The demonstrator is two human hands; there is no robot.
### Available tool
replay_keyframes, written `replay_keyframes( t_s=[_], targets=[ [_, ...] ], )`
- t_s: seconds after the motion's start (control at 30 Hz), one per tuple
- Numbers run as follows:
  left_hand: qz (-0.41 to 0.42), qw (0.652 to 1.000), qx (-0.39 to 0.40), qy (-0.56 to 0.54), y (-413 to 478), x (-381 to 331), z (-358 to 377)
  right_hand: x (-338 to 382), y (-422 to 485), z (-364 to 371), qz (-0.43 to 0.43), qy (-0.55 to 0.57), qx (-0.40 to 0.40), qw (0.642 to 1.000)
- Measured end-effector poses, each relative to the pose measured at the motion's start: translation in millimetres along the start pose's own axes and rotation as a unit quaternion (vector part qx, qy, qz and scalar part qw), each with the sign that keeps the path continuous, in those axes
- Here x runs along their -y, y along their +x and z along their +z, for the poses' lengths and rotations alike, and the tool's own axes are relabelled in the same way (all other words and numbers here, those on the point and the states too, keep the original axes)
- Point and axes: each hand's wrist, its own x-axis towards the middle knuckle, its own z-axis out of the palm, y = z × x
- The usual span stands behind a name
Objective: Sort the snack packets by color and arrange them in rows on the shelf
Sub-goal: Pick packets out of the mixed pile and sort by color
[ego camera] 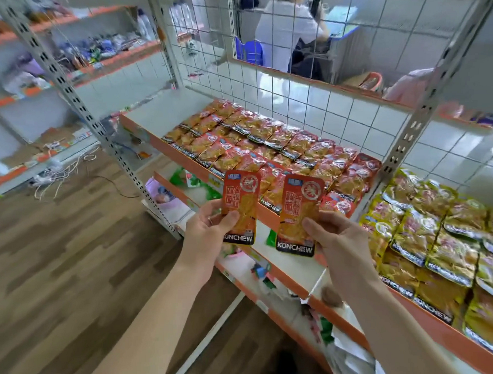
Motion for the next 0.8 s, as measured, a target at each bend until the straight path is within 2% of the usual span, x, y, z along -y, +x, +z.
replay_keyframes(
  t_s=[0.2, 0.4, 0.53, 0.8],
  targets=[
    [-0.006, 1.000, 0.020, -0.002, 24, -8, -8, 3, 16, 25, -0.002, -0.032, -0.004, 0.999],
    [-0.001, 0.997, 0.074, 0.018, 53, -21, -31, -1, 22, 57, -0.001, -0.022, -0.061, 0.998],
    [0.019, 0.992, 0.119, 0.047, 73, -32, -64, -11, 12, 93, -0.012, -0.015, -0.126, 0.992],
    [0.061, 0.983, 0.173, 0.030, 109, -46, -150, -42, -10, 189, -0.055, 0.013, -0.178, 0.982]
  ],
)
